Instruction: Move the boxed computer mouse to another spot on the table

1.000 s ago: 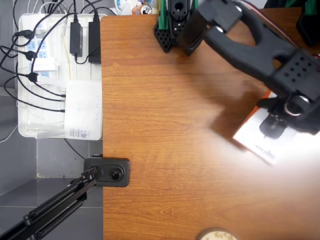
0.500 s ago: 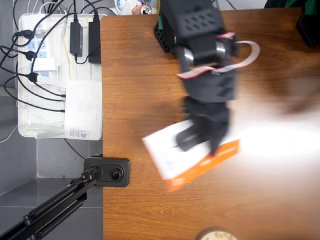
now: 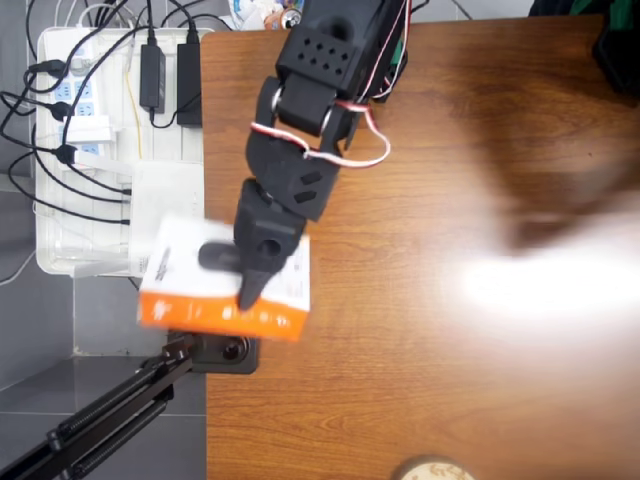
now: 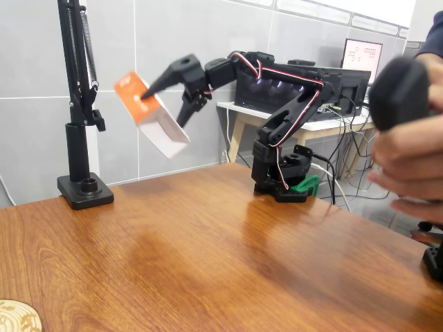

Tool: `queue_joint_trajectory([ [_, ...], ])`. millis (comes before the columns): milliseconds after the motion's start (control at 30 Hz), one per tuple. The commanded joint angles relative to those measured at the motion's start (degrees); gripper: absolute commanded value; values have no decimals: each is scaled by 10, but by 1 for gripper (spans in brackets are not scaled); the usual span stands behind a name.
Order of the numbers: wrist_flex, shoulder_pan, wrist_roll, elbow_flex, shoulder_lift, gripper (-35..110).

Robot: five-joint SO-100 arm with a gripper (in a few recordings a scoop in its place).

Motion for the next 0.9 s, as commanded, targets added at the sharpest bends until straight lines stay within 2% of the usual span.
queue_joint_trajectory([
  [0, 113, 3, -18, -55, -33, 0],
  [200, 220, -10, -67, -125, -120, 0],
  [600, 201, -18, -68, -99, -155, 0],
  [800, 231, -21, -71, -110, -152, 9],
  [867, 229, -21, -72, -109, -145, 19],
])
